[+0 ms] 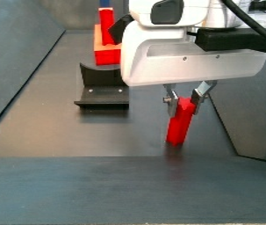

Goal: Pick up the star object. Move up. Move to above the board. Insert the star object.
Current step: Pick up the star object.

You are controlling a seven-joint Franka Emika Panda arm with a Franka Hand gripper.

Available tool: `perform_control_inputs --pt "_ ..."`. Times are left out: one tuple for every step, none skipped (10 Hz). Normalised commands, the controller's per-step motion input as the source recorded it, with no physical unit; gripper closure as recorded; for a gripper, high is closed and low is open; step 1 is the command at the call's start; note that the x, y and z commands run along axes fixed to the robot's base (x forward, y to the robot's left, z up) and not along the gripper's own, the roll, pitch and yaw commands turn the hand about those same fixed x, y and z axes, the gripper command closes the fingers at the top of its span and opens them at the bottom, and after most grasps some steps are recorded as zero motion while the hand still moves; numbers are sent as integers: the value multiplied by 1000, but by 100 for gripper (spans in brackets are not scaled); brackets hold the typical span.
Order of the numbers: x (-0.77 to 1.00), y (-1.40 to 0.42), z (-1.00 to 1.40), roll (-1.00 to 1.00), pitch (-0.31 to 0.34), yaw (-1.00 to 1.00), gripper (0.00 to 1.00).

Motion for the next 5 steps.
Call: perform_control_inputs --pt "0 0 0 0 0 0 100" --pt "0 0 0 0 0 0 100" --pt "0 0 0 0 0 0 100" --pt "0 0 0 0 0 0 100" --pt "0 0 0 0 0 0 100"
